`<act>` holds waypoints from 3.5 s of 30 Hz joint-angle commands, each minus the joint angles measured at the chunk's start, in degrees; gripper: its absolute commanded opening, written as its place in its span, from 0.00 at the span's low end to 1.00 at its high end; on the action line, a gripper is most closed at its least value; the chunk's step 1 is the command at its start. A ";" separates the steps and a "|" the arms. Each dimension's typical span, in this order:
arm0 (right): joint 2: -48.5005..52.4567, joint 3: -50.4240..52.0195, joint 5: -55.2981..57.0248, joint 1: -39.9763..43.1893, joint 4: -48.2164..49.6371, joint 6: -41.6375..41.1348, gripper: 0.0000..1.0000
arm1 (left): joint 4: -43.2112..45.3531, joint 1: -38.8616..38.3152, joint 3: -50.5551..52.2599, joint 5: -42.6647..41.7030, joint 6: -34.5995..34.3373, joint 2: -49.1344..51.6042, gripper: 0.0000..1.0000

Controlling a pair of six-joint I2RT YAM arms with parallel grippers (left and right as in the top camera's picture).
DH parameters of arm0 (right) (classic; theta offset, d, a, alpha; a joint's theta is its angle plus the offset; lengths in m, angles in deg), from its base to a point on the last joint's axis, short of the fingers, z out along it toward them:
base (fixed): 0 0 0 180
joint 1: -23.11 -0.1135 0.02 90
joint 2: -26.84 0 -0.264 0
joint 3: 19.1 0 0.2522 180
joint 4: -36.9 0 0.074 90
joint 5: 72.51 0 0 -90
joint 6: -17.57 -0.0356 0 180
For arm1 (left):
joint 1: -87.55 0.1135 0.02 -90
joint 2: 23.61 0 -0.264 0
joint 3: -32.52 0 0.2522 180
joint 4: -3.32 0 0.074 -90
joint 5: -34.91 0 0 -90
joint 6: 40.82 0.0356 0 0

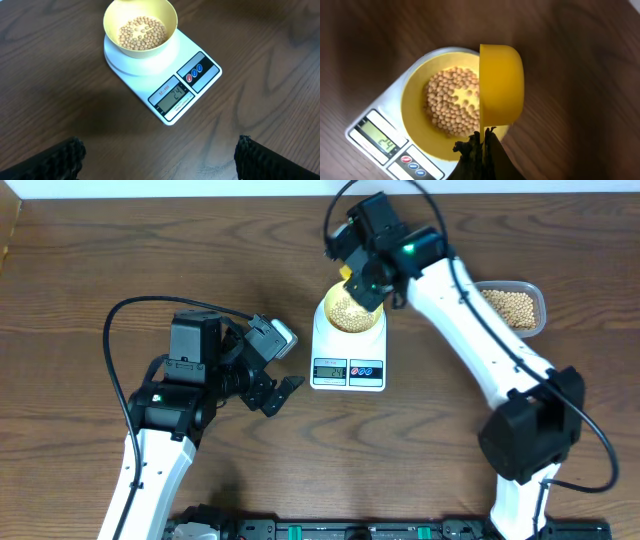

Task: Scoop item into bowl and weigh 50g on scale
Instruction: 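Return the empty scoop right into the soybean tub, then scoop more soybeans and lift the scoop from the tub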

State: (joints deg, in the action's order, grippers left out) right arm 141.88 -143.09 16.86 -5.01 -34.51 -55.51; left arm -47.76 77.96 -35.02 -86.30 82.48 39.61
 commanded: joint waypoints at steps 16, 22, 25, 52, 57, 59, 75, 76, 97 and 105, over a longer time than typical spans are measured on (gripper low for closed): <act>-7.02 -0.26 -2.73 32.81 -18.45 -9.60 0.01 | -0.17 0.26 0.09 -0.50 0.74 0.00 0.97; -2.27 -0.24 -2.73 35.80 -18.56 -9.60 0.01 | -0.17 0.26 0.09 -0.50 0.74 0.00 0.98; 0.13 -0.24 -2.71 35.98 -18.62 -9.57 0.01 | -0.15 0.26 0.09 -0.50 0.76 0.00 0.98; 8.46 -0.22 -23.47 39.19 -17.81 -2.82 0.01 | -0.15 0.26 0.09 -0.50 0.74 0.00 0.98; 8.66 -0.22 -26.18 42.07 -18.03 -2.45 0.01 | -0.15 0.26 0.09 -0.50 0.76 0.00 0.98; 8.81 -0.20 -27.85 43.23 -18.38 -1.81 0.01 | -0.17 0.26 0.09 -0.50 0.74 0.00 0.98; 8.85 0.57 -41.83 55.47 -23.41 6.45 0.01 | -0.17 0.26 0.09 -0.50 0.76 0.00 0.98; 8.85 0.57 -42.60 56.02 -23.52 6.54 0.01 | -0.15 0.26 0.09 -0.50 0.74 0.00 0.98; 8.85 0.57 -63.08 54.01 -29.22 10.54 0.01 | -0.17 0.26 0.09 -0.50 0.76 0.00 0.98; 8.85 0.57 -64.46 45.77 -29.79 6.62 0.01 | -0.15 0.26 0.09 -0.50 0.74 0.00 0.97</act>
State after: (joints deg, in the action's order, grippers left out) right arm 149.90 -142.90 -44.29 44.32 -64.22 -46.65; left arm -47.76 77.96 -35.02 -86.30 82.46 39.61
